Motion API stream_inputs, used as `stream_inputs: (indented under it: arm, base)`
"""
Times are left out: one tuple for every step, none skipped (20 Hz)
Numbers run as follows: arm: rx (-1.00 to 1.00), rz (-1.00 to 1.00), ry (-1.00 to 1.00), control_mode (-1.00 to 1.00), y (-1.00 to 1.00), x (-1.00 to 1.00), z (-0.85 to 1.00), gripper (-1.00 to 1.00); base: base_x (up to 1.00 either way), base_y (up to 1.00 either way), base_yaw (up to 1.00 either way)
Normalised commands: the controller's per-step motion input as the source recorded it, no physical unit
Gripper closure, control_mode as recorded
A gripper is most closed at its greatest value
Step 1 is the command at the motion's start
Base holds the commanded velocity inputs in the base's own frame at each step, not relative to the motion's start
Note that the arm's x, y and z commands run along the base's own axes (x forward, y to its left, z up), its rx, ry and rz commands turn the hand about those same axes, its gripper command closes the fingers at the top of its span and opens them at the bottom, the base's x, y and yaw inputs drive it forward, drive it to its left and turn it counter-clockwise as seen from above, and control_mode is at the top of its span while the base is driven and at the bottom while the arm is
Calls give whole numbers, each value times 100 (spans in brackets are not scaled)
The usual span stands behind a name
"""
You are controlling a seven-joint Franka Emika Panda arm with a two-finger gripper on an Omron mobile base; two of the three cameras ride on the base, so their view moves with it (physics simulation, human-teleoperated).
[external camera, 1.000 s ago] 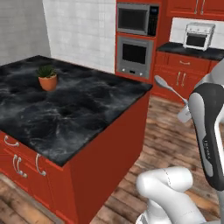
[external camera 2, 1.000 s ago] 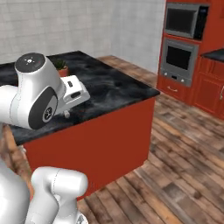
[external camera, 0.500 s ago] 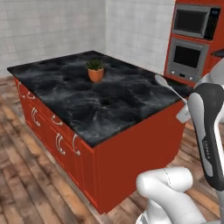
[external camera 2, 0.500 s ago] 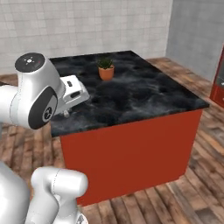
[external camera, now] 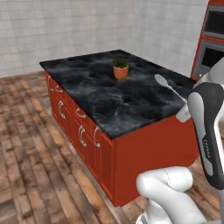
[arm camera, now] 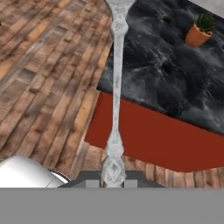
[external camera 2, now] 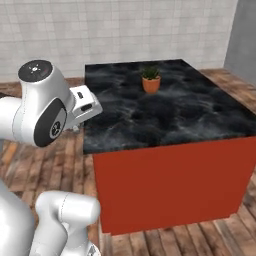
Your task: Organize the utensils by type. Pick up the wooden spoons from the counter and place them in the open cabinet. Then pick up the metallic utensils from the counter and place them in the open drawer.
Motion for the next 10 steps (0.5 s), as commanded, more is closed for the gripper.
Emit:
stream_inputs:
  arm:
    - [0, 0, 0, 100, 0, 0, 0, 100]
    - [0, 0, 0, 100, 0, 0, 0, 100]
    - [0, 0, 0, 100, 0, 0, 0, 100]
    - [0, 0, 0, 100, 0, 0, 0, 100]
    - [0, 0, 0, 100, 0, 0, 0, 100]
    - [0, 0, 0, 100, 0, 0, 0, 100]
    - [0, 0, 0, 100, 0, 0, 0, 100]
    - [0, 0, 0, 100, 0, 0, 0, 100]
    - [0, 0, 0, 100, 0, 0, 0, 100]
    - [0, 0, 0, 100, 0, 0, 0, 100]
  base:
    - [-28, 42, 30]
    - [-28, 41, 30]
    - [-28, 43, 29]
    - [-29, 47, 27]
    - [-19, 60, 25]
    - [-13, 69, 22]
    - [-6, 76, 19]
    - [-5, 76, 19]
    - [-2, 79, 19]
    - [-2, 82, 19]
